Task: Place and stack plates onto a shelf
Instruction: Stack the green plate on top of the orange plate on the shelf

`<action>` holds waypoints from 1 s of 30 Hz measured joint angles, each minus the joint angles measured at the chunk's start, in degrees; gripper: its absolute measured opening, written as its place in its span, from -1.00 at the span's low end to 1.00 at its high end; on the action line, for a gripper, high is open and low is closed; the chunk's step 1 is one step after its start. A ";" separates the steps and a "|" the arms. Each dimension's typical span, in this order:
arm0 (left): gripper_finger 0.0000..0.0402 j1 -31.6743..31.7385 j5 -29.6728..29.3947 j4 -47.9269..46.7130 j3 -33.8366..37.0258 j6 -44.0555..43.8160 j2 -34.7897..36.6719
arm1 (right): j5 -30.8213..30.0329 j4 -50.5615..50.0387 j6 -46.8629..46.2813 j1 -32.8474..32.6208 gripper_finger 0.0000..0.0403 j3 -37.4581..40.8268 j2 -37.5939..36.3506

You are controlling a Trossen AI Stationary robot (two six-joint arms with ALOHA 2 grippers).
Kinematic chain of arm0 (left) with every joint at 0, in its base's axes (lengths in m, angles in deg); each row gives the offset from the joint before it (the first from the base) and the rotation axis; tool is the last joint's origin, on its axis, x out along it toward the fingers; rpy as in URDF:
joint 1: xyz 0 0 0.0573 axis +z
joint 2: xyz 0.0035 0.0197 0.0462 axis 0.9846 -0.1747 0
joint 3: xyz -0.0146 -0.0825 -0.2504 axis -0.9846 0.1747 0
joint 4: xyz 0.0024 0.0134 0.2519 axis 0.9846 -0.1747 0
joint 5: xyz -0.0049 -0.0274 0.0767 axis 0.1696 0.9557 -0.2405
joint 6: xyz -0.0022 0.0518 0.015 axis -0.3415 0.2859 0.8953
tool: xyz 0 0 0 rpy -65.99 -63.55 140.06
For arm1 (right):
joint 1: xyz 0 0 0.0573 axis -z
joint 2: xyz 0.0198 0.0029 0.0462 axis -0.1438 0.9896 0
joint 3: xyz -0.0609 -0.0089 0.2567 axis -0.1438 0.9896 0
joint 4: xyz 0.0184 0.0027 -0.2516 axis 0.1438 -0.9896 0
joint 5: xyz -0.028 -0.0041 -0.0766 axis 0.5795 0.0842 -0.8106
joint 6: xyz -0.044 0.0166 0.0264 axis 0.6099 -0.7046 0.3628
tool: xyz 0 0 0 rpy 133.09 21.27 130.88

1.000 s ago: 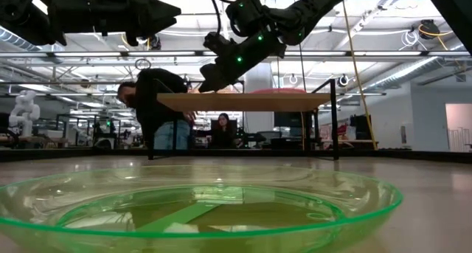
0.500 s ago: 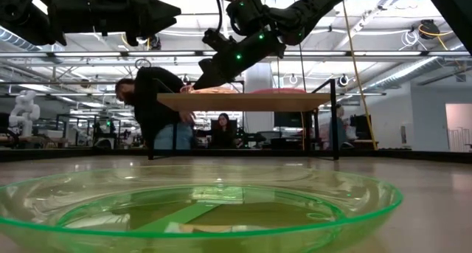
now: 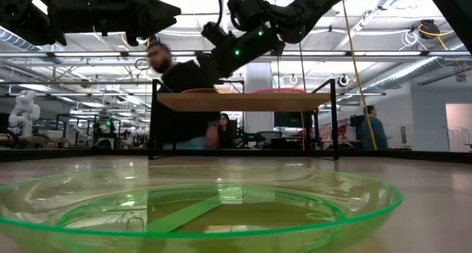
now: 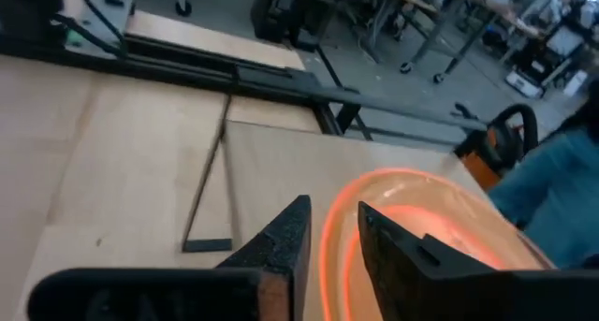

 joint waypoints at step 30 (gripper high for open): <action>-0.01 -10.03 -3.68 -42.22 -17.95 3.81 -1.80 | -0.74 4.58 -12.09 -17.13 -0.59 47.55 -58.91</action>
